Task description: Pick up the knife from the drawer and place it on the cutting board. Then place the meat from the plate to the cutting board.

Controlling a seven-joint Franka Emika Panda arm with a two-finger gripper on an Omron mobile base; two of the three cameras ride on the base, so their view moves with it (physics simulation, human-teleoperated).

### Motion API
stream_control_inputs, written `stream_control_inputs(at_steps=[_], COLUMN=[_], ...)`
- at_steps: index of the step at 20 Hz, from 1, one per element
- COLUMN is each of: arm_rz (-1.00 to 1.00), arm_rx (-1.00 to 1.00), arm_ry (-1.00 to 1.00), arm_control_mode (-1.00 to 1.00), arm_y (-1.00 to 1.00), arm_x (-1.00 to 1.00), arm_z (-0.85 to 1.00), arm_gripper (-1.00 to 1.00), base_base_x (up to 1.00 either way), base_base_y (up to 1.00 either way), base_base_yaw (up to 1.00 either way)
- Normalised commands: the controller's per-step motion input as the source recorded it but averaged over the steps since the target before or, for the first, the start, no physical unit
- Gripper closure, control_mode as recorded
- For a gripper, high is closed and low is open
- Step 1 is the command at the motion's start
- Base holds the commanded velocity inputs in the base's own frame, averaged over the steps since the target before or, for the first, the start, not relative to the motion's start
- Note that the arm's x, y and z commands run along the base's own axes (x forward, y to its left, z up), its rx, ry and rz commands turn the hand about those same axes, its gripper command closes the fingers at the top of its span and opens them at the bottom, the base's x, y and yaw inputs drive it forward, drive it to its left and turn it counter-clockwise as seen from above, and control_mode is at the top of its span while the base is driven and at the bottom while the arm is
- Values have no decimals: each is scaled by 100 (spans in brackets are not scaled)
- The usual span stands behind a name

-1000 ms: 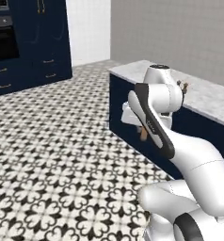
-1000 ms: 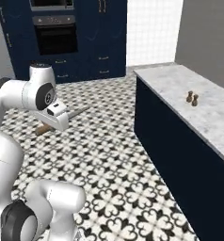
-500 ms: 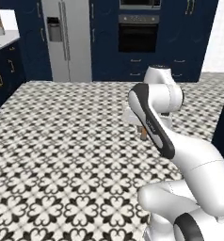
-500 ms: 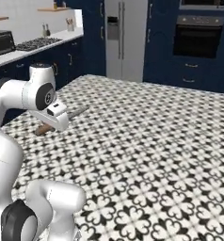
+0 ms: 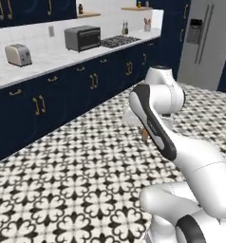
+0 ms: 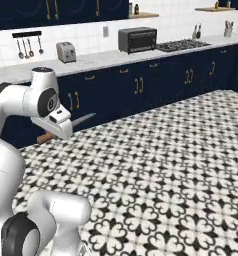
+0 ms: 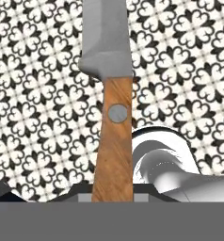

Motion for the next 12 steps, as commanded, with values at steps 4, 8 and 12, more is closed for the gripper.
stream_control_inputs(at_steps=[4,8,12], arm_rz=[0,0,0], arm_rx=[0,0,0], arm_ry=[0,0,0], arm_control_mode=[100,100,100], arm_y=[0,0,0], arm_x=[0,0,0], arm_z=[0,0,0], arm_gripper=[100,100,100], base_base_x=[31,51,98], base_base_y=[0,0,0], base_base_yaw=[90,84,59])
